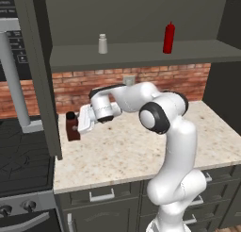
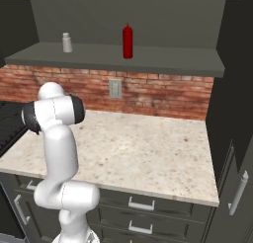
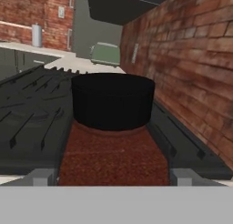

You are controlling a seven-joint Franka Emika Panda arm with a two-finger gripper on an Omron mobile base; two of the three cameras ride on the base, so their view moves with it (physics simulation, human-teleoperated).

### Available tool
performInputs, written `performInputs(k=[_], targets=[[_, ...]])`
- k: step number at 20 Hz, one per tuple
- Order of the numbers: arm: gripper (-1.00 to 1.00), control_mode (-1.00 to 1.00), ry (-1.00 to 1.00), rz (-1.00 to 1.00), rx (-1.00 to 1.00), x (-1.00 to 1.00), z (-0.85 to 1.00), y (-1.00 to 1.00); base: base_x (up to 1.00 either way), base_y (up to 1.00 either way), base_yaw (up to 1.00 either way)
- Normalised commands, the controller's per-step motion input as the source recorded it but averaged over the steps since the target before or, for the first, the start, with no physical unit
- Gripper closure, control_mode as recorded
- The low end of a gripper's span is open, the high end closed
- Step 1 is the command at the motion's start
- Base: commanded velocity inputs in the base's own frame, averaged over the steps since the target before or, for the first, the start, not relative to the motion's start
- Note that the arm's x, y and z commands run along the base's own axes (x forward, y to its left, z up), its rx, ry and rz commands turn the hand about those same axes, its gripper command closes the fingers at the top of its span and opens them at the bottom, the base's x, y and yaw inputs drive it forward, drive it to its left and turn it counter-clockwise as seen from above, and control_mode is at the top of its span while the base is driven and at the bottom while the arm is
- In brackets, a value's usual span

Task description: Collect the paprika, ketchup, and shaker from the cabinet and place them next to the stove.

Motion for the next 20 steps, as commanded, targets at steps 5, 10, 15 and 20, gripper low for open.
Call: performInputs(k=[5, 10, 15, 20], targets=[[1.00, -1.00, 0.00, 0.00, 0.00, 0.10, -0.21, 0.15, 0.00, 0.00, 0.00], [-1.00, -1.00, -0.01, 0.00, 0.00, 0.01, -0.28, 0.04, 0.00, 0.00, 0.00], [-1.00, -1.00, -0.07, 0.00, 0.00, -0.02, -0.13, 0.00, 0.00, 0.00, 0.00], [-1.00, -1.00, -0.05, 0.00, 0.00, -0.01, 0.00, -0.04, 0.00, 0.00, 0.00]])
